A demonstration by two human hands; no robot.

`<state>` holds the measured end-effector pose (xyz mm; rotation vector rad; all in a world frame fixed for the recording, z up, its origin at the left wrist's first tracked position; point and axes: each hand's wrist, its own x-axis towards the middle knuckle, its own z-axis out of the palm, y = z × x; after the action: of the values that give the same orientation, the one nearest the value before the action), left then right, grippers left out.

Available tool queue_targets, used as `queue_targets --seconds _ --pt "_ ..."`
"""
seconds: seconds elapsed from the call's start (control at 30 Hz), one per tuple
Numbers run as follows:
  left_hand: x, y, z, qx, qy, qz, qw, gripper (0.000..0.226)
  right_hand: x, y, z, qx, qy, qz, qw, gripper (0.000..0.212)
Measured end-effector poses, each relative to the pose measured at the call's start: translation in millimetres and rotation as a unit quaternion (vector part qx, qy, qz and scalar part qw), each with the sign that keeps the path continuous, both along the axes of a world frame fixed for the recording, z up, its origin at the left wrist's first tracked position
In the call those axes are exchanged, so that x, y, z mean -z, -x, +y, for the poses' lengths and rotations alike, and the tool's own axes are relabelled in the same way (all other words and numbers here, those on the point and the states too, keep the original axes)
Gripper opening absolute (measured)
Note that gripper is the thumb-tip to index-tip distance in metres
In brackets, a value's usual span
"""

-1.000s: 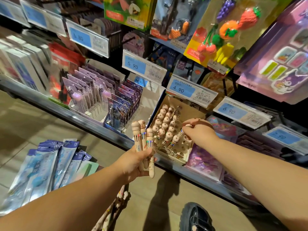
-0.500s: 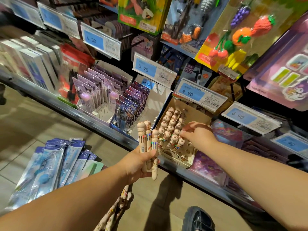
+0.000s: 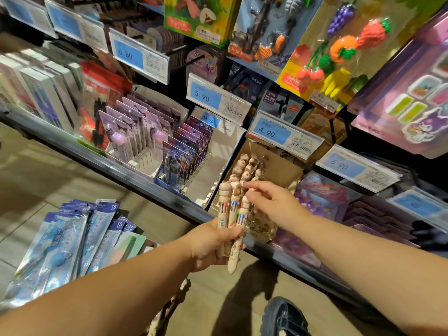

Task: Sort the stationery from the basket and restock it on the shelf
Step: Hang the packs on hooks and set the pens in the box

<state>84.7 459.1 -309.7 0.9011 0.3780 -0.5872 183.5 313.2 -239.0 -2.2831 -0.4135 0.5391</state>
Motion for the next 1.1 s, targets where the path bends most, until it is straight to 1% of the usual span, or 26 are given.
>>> queue_targets --seconds 0.07,0.17,0.3,0.4,0.5,0.57,0.6,0.67,0.73,0.8,0.93,1.03,1.1 --pt "-0.1 0.3 -3.2 0.015 -0.001 -0.003 1.0 0.011 3.3 1.1 -2.3 0.002 -0.004 0.014 1.0 0.024" --pt "1.8 1.0 -5.7 0.034 -0.009 -0.01 0.999 0.013 6.1 0.2 -9.6 -0.003 0.02 0.023 1.0 0.023" --pt "5.2 3.7 -10.6 0.046 -0.023 -0.012 0.999 0.014 3.2 -0.6 -23.2 -0.025 0.034 0.07 0.997 0.029" --pt "4.7 5.3 -15.2 0.022 -0.024 0.003 0.999 0.014 0.7 1.1 -31.9 -0.027 0.034 0.065 0.997 0.021" --pt "4.4 5.3 -14.6 -0.006 -0.02 0.024 1.0 0.01 -8.4 2.2 -39.4 0.007 -0.008 0.053 0.999 0.013" --pt "6.1 5.4 -11.7 -0.014 -0.033 0.028 0.999 0.012 -19.2 1.1 -43.9 0.039 -0.029 0.025 0.998 0.006" --pt "6.9 5.4 -10.5 -0.021 -0.035 0.03 0.999 0.014 -23.6 0.1 -46.3 0.058 -0.028 -0.001 0.998 0.008" --pt "7.2 5.7 -10.0 -0.038 -0.033 0.036 0.998 0.015 -32.6 0.2 -50.6 0.1 -0.018 -0.075 0.992 0.015" --pt "5.6 6.0 -10.4 -0.048 -0.036 0.038 0.997 0.017 -40.0 2.2 -52.9 0.127 -0.021 -0.162 0.978 0.023" --pt "4.2 5.4 -11.7 -0.048 -0.042 0.035 0.997 0.019 -44.5 3.6 -55.0 0.143 -0.025 -0.228 0.963 0.031" --pt "1.4 4.0 -12.5 -0.049 -0.049 0.034 0.997 0.019 -40.9 4.2 -56.3 0.159 -0.031 -0.261 0.952 0.027" --pt "1.4 3.1 -13.3 -0.049 -0.05 0.032 0.997 0.02 -35.3 6.5 -54.3 0.168 -0.045 -0.26 0.95 0.025" --pt "1.8 2.4 -13.3 -0.049 -0.056 0.027 0.997 0.022 -31.7 5.7 -53.2 0.179 -0.029 -0.258 0.949 0.024"
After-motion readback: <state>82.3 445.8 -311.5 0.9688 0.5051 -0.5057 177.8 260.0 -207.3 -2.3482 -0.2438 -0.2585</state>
